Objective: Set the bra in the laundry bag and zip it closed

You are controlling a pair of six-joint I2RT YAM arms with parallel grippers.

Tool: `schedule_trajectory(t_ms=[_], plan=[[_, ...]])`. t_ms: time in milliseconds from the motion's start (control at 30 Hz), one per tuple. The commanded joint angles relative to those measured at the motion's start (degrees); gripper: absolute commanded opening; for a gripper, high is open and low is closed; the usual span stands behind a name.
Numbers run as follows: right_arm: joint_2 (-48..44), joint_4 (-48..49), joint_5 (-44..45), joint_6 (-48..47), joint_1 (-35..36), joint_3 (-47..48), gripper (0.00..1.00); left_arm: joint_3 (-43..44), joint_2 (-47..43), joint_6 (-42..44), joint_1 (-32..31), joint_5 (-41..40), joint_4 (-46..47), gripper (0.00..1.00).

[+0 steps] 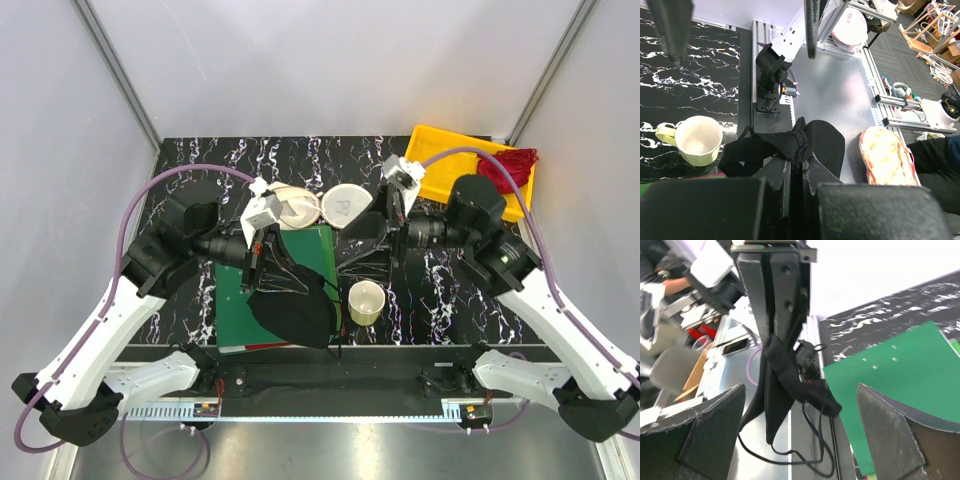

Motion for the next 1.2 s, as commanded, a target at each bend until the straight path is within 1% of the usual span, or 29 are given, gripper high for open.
schedule_trajectory(t_ms=[0,33,67,100,133,167,300,433,500,767,833,900,933,1000,1033,1100,1133,1167], plan=[[6.9,3.1,-10.7,0.1,0.2,2.7,1.0,1.1,0.4,-0.6,-0.4,0.5,1.5,0.0],[7.6,7.2,-14.2,1.8,0.2,2.1,1.0,1.2,0.8,-0.6,-0.4,0.2,1.5,0.0],[8.6,10.6,-15.7,4.0,0.5,1.1,1.0,1.3,1.0,-0.7,-0.4,-0.1,1.5,0.0],[8.7,13.6,-16.6,8.1,0.9,-0.1,1.0,1.7,1.1,-1.0,-0.4,-0.9,1.5,0.0],[8.7,19.2,-17.1,9.3,1.2,-2.2,1.0,1.9,1.6,-1.1,-0.4,-1.3,1.5,0.0],[8.7,20.3,-17.1,10.1,1.7,-2.9,1.0,2.1,1.8,-1.5,-0.4,-1.7,1.6,0.0],[9.5,18.3,-15.5,8.8,4.5,-3.8,1.0,3.3,3.3,-2.6,-0.4,-4.2,1.5,0.0],[10.2,21.3,-15.4,10.8,6.9,-6.1,1.0,4.6,4.8,-3.4,-0.4,-5.8,1.5,0.0],[10.9,21.0,-14.6,10.6,8.0,-6.7,1.0,5.2,5.4,-3.5,-0.4,-6.0,1.5,0.0],[10.6,20.7,-11.1,10.2,9.4,-11.2,1.0,8.9,5.5,-4.5,-0.3,-8.9,1.5,0.0],[9.8,21.1,-9.5,10.7,9.4,-12.3,0.97,9.0,5.5,-4.6,-0.3,-9.0,1.4,0.0],[9.2,22.4,-7.6,12.1,9.5,-13.0,0.88,8.8,5.7,-4.6,-0.3,-8.6,1.4,0.0],[9.3,22.7,-7.3,13.1,9.5,-13.0,0.75,8.5,5.6,-4.6,-0.3,-8.7,1.5,0.0],[9.6,24.0,-7.1,14.2,9.4,-13.0,0.61,7.9,5.6,-4.5,-0.3,-8.9,1.4,0.0],[9.9,24.2,-6.6,14.7,9.4,-13.0,0.46,7.8,5.6,-4.4,-0.3,-8.9,1.4,0.0],[10.6,23.6,-5.3,15.2,9.5,-12.6,0.3,7.7,5.7,-4.3,-0.2,-9.2,1.4,0.0],[11.2,23.1,-4.9,14.9,9.4,-12.3,0.18,7.6,5.7,-4.5,0.4,-10.0,1.4,0.0],[11.5,22.3,-4.0,14.4,9.4,-12.1,0.08,7.5,5.7,-4.7,1.0,-10.3,1.3,0.01]])
